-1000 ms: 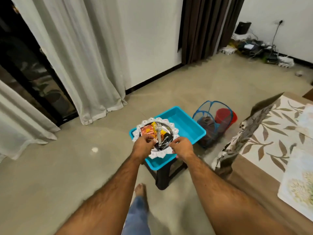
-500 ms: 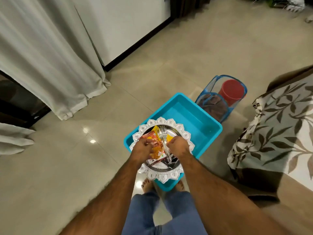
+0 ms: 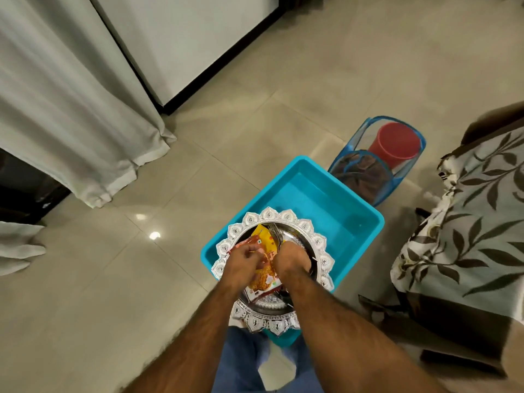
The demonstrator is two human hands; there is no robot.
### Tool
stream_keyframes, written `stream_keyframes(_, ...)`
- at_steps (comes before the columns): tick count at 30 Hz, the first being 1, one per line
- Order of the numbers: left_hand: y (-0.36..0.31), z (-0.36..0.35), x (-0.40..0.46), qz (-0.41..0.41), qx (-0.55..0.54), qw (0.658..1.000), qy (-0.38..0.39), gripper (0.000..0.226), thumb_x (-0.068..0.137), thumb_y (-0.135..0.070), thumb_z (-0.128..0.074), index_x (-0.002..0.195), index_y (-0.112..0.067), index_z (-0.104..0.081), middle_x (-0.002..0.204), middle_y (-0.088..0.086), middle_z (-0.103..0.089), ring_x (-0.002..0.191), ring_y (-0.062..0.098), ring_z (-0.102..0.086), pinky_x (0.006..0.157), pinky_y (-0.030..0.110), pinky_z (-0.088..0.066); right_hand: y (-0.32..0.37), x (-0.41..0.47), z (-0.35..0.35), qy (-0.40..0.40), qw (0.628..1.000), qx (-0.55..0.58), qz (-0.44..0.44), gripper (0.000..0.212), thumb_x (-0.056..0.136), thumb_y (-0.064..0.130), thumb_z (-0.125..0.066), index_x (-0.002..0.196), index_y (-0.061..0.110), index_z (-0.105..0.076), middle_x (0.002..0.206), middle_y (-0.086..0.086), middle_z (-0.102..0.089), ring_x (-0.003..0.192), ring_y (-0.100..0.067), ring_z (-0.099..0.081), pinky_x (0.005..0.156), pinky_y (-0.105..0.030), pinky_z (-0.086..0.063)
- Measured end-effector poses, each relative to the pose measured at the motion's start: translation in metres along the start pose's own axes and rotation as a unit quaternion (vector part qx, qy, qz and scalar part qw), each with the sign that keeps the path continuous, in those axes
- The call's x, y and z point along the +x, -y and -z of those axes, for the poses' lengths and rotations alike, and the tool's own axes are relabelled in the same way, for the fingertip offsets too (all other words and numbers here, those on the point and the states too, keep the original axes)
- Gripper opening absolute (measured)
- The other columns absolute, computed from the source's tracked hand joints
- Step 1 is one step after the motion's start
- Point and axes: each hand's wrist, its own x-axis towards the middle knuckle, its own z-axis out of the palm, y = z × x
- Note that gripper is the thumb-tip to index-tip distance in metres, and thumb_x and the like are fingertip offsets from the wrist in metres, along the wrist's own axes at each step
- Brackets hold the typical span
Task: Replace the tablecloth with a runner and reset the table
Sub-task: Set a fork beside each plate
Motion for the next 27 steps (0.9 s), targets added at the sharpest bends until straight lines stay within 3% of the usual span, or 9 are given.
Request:
stream_keyframes(4, -0.011, 0.0, -0.004, -0.001, -0.015, 1.0, 0.003, 0.016, 0.099, -0.023, -0.055, 0.113, -0.018, -0.061, 0.104, 0.001, -0.069, 0.088, 0.014, -0.07, 0.076, 0.036, -0.056, -0.003, -0.006, 0.013, -0.009, 0.999, 0.038, -0.001, 0.022, 0.095, 0.019, -0.056, 0.111, 0.011, -0.068, 0.119, -0.008, -0.068, 0.111, -0.026, -0.065, 0.085, -0.032, -0.053)
stream_keyframes(8, -0.026, -0.004, -0.014, 0.01, -0.04, 0.999, -0.01, 0.014, 0.1, -0.023, -0.053, 0.107, -0.015, -0.062, 0.105, 0.006, -0.07, 0.09, 0.019, -0.068, 0.073, 0.032, -0.055, -0.008, -0.02, 0.042, 0.003, 0.991, 0.134, -0.002, 0.022, 0.09, 0.026, -0.064, 0.101, 0.007, -0.069, 0.108, -0.011, -0.07, 0.101, -0.028, -0.067, 0.075, -0.028, -0.051)
stream_keyframes(10, -0.041, -0.01, -0.025, 0.007, -0.056, 0.998, 0.009, 0.016, 0.1, -0.023, -0.052, 0.104, -0.013, -0.063, 0.103, 0.008, -0.07, 0.091, 0.021, -0.067, 0.08, 0.035, -0.054, -0.011, -0.03, 0.063, 0.003, 0.981, 0.194, 0.021, 0.022, 0.087, 0.029, -0.068, 0.089, 0.007, -0.068, 0.089, -0.011, -0.068, 0.086, -0.028, -0.064, 0.065, -0.027, -0.045)
stream_keyframes(12, -0.064, -0.022, -0.04, -0.006, -0.079, 0.995, 0.058, 0.024, 0.101, -0.028, -0.05, 0.106, -0.012, -0.066, 0.103, 0.01, -0.072, 0.093, 0.023, -0.068, 0.086, 0.041, -0.056, -0.017, -0.046, 0.091, -0.018, 0.967, 0.252, 0.04, 0.031, 0.084, 0.029, -0.07, 0.063, 0.012, -0.056, 0.061, -0.003, -0.052, 0.066, -0.023, -0.051, 0.053, -0.028, -0.035)
stream_keyframes(14, -0.092, -0.041, -0.059, -0.016, -0.114, 0.987, 0.111, 0.028, 0.102, -0.029, -0.048, 0.105, -0.01, -0.068, 0.096, 0.01, -0.073, 0.08, 0.018, -0.071, 0.067, 0.033, -0.059, -0.029, -0.065, 0.119, -0.051, 0.955, 0.289, 0.044, 0.04, 0.084, 0.023, -0.069, 0.053, 0.013, -0.044, 0.053, 0.0, -0.043, 0.055, -0.02, -0.043, 0.05, -0.03, -0.032)
stream_keyframes(16, -0.117, -0.064, -0.078, -0.027, -0.15, 0.977, 0.149, 0.027, 0.103, -0.023, -0.047, 0.101, -0.006, -0.068, 0.089, 0.014, -0.071, 0.065, 0.013, -0.071, 0.054, 0.023, -0.054, -0.046, -0.082, 0.142, -0.078, 0.95, 0.298, 0.04, 0.033, 0.084, 0.017, -0.064, 0.055, 0.011, -0.048, 0.056, -0.002, -0.05, 0.059, -0.02, -0.05, 0.054, -0.03, -0.037)
stream_keyframes(21, -0.148, -0.126, -0.123, -0.051, -0.149, 0.96, 0.231, 0.021, 0.101, -0.01, -0.046, 0.089, -0.004, -0.062, 0.068, 0.01, -0.068, 0.053, 0.012, -0.067, 0.05, 0.021, -0.053, -0.11, -0.125, 0.182, -0.166, 0.939, 0.298, 0.033, 0.015, 0.084, 0.012, -0.06, 0.078, 0.005, -0.071, 0.071, -0.013, -0.064, 0.067, -0.015, -0.053, 0.058, -0.027, -0.035)
stream_keyframes(25, -0.156, -0.179, -0.158, -0.054, -0.105, 0.954, 0.275, 0.025, 0.102, -0.01, -0.041, 0.089, -0.005, -0.062, 0.078, 0.018, -0.064, 0.053, 0.016, -0.066, 0.044, 0.026, -0.052, -0.175, -0.144, 0.19, -0.129, 0.879, 0.458, 0.032, 0.013, 0.076, 0.0, -0.061, 0.07, 0.004, -0.072, 0.057, 0.001, -0.064, 0.056, -0.005, -0.055, 0.063, -0.031, -0.054)
stream_keyframes(27, -0.159, -0.209, -0.175, -0.044, -0.085, 0.952, 0.29, 0.026, 0.103, -0.015, -0.04, 0.087, -0.007, -0.059, 0.072, 0.016, -0.066, 0.05, 0.019, -0.065, 0.039, 0.03, -0.051, -0.21, -0.156, 0.2, -0.114, 0.842, 0.527, 0.005, 0.013, 0.076, 0.002, -0.06, 0.081, -0.001, -0.072, 0.065, -0.005, -0.065, 0.063, -0.014, -0.062, 0.073, -0.038, -0.058)
